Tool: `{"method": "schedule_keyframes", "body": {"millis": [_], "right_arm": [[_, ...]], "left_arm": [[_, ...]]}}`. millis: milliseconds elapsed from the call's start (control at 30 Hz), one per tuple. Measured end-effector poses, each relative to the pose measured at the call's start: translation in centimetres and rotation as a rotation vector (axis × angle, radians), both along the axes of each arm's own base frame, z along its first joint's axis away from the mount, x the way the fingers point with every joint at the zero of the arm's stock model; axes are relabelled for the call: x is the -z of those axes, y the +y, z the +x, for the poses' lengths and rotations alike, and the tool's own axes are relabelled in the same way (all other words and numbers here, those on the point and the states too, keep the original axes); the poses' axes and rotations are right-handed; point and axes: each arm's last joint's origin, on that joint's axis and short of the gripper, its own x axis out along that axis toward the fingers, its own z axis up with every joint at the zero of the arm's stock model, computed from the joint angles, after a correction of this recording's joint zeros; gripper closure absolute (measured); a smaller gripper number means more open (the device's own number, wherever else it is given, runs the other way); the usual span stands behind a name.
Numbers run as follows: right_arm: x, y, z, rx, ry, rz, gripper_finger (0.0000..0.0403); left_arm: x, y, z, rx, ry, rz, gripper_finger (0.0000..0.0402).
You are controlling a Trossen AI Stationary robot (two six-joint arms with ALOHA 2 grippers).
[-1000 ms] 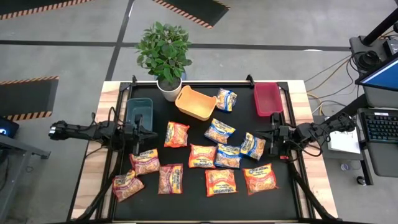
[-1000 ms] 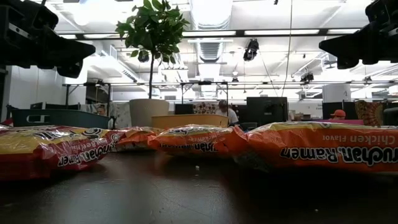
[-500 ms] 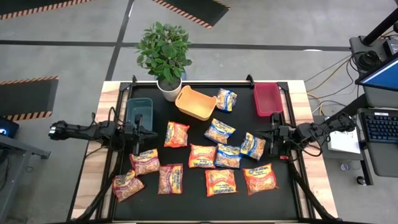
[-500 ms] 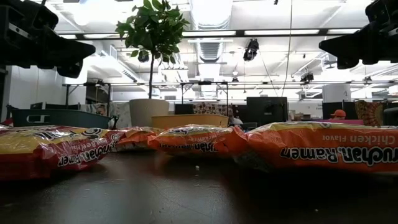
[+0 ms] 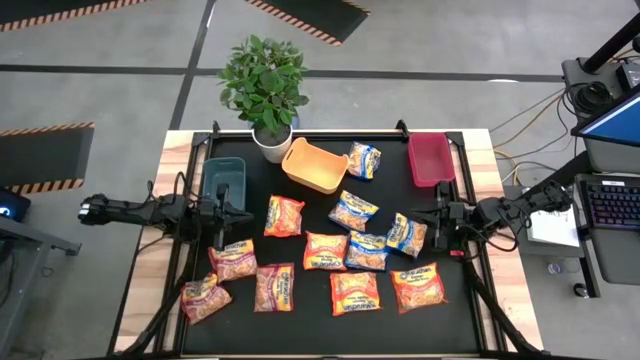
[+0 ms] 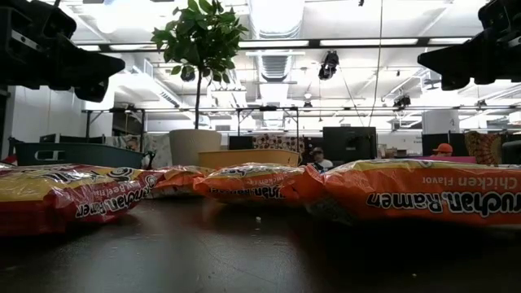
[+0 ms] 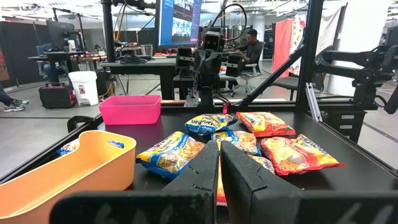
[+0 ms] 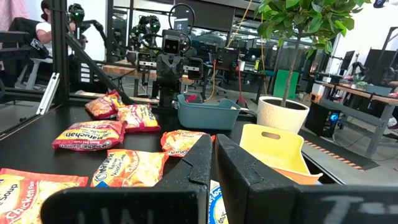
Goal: Sort Maruchan noodles
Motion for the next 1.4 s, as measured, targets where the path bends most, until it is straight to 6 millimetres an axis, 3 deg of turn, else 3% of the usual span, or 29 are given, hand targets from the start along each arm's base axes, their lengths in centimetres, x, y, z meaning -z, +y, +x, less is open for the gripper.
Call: {"method": "schedule_keyframes", "body": {"millis": [433, 700, 1400], "right_arm": [[0.00, 0.00, 0.00, -0.003, -0.006, 0.060, 0.0390], [-0.01, -0.03, 0.00, 0.018, 0.014, -0.150, 0.0390], [0.00, -0.03, 0.00, 0.018, 0.015, -0.156, 0.0390]], "left_arm": [[0.01, 0.00, 0.00, 0.000, 0.001, 0.000, 0.0402], [0.01, 0.00, 0.00, 0.000, 0.000, 0.000, 0.0402], [-0.01, 0.00, 0.00, 0.000, 0.000, 0.000, 0.0402]]}}
